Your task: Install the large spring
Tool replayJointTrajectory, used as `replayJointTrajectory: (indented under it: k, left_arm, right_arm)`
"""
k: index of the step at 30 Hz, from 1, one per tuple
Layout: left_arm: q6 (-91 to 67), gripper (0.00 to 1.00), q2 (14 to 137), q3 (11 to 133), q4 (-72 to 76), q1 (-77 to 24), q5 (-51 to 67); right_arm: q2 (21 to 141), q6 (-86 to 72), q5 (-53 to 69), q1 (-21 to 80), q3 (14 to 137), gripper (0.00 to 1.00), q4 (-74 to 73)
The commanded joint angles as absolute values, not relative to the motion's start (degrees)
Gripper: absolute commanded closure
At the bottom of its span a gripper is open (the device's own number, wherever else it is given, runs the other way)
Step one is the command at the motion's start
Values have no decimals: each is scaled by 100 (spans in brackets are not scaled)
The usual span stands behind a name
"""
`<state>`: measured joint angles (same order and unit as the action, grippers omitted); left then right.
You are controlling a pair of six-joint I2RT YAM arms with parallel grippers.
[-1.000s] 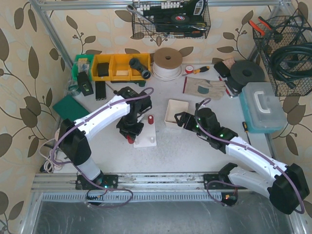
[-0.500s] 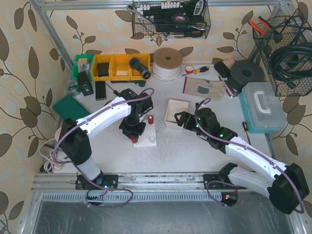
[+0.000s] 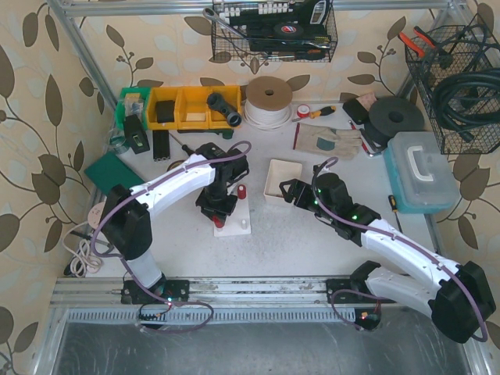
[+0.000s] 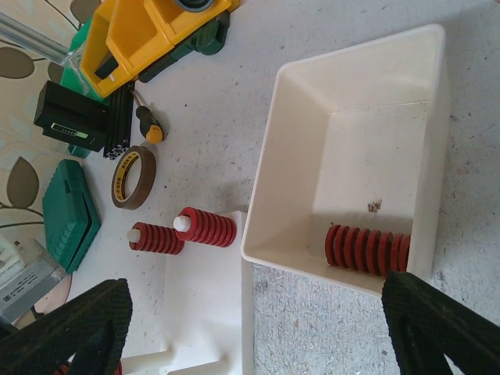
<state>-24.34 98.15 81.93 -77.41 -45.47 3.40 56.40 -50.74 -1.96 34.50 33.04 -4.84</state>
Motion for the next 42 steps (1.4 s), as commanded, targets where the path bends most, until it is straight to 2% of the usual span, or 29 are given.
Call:
replayJointTrajectory:
  k: [1,42]
  left_arm:
    - [-2496,100,9774,8257,-7869,-4597,398]
    - [-2331,100,10094,7862,-7292,-4563,299]
  right_arm:
    - [5645,-5045,-250,3480,3199,14,-363]
    - [5731,-5036,-211,3472,3208,14,-346]
